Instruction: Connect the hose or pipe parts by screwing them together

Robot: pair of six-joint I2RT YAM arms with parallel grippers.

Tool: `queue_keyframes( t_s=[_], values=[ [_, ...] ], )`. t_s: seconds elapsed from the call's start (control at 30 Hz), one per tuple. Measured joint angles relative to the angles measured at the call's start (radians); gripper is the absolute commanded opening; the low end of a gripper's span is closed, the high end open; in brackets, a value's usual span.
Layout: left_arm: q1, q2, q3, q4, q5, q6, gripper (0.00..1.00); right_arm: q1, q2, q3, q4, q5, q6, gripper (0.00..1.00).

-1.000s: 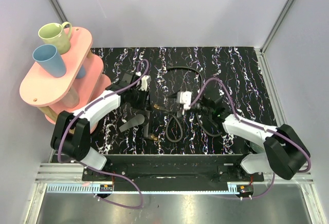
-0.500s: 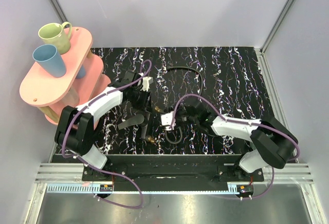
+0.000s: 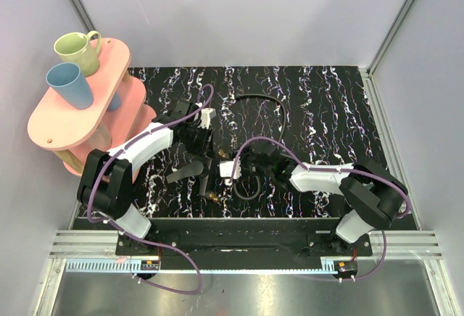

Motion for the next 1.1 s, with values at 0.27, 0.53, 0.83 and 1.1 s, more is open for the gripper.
queue_keyframes(
  t_s=[0.27, 0.53, 0.83, 1.1],
  values=[
    [0.002, 0.000, 0.000, 0.000, 0.003, -0.005, 0.00, 0.017, 0.036, 0.008, 0.083, 0.007, 0.028, 0.14],
    [0.018, -0.012, -0.056, 0.063, 0.006, -0.054, 0.00, 0.015, 0.083, 0.013, 0.155, 0.032, 0.164, 0.00],
    [0.032, -0.096, -0.212, 0.247, -0.048, -0.156, 0.00, 0.010, 0.164, 0.046, 0.211, 0.069, 0.479, 0.00],
    [0.015, -0.104, -0.230, 0.282, -0.089, -0.164, 0.00, -0.047, 0.199, 0.046, 0.264, -0.010, 0.672, 0.00]
  ],
)
